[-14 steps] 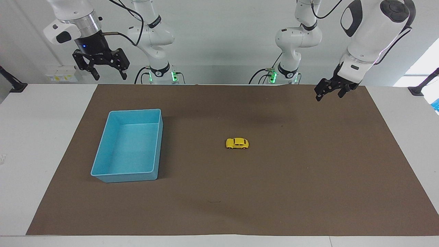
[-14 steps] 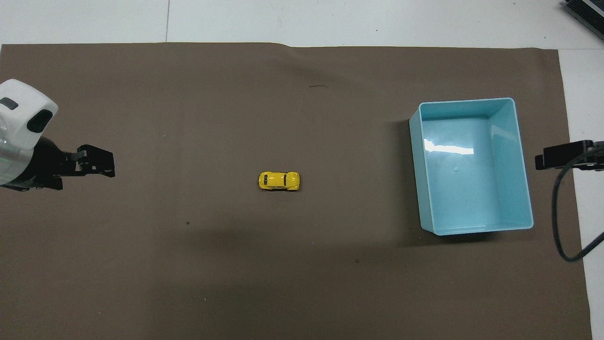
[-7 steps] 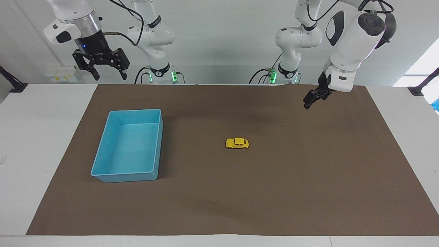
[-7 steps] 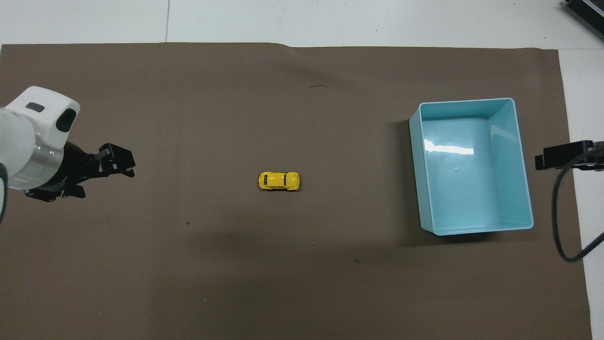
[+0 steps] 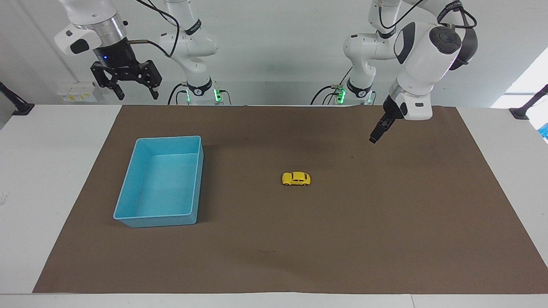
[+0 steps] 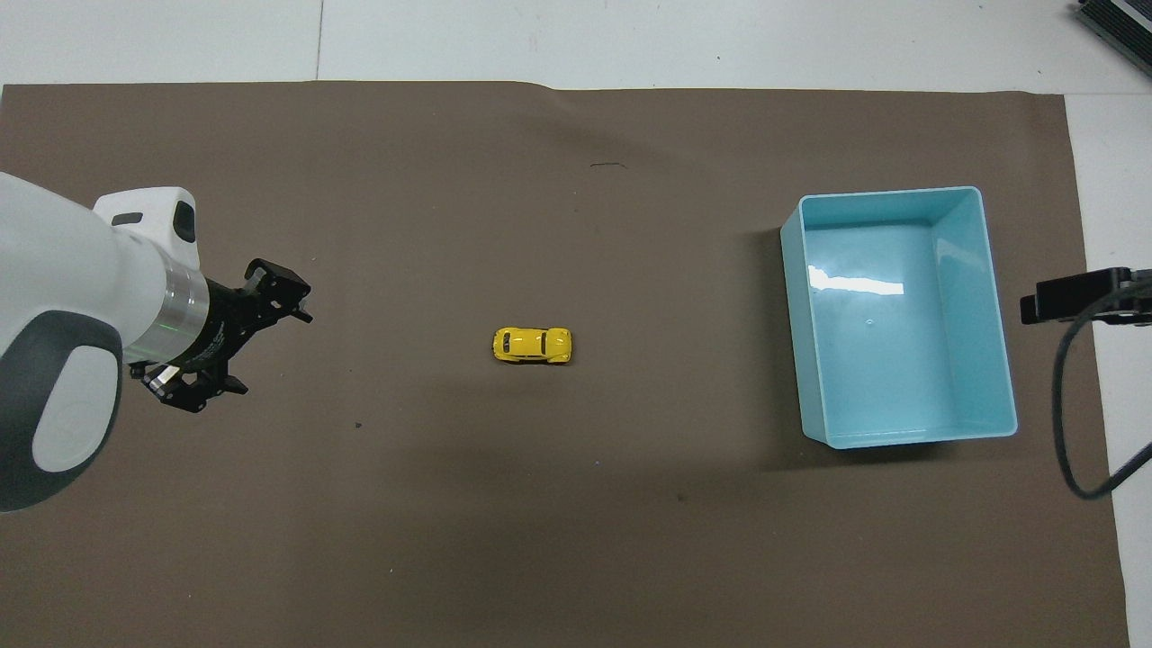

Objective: Wind up and store yellow beetle car
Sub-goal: 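Move the left gripper over the yellow toy car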

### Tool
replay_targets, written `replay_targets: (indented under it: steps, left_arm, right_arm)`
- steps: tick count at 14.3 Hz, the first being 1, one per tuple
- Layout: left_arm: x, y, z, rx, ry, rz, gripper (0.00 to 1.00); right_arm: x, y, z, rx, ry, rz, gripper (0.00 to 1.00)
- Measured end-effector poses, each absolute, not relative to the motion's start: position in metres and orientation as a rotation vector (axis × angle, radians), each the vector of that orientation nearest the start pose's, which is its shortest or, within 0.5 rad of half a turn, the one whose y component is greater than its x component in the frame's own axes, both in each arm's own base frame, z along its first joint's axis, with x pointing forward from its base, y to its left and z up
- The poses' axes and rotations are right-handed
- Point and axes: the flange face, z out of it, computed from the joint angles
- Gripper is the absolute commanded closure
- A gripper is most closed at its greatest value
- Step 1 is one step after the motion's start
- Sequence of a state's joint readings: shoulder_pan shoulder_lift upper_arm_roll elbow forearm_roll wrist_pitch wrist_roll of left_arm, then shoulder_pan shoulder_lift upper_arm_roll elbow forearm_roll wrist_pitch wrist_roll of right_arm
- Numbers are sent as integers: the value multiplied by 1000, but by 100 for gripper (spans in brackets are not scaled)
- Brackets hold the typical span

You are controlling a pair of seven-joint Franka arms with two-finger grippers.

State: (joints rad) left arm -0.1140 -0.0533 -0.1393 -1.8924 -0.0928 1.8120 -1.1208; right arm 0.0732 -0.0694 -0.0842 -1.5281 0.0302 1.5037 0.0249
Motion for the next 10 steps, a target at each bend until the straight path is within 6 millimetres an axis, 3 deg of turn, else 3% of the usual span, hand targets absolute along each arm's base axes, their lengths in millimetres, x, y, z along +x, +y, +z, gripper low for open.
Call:
replay_targets:
  steps: [2,7,10]
  left_arm:
    - [528,-165,511,-2794,-1555,104,0]
    - [532,-207,484,-2641,-1811,112,0]
    - [529,-257,454,-2537,-1967,107,0]
  right_arm:
    - [526,-4,676,-3104,51,-69,0]
    - [526,-4,676,-3104,51,-69,0]
    - [526,-4,676,-3104,51,-69,0]
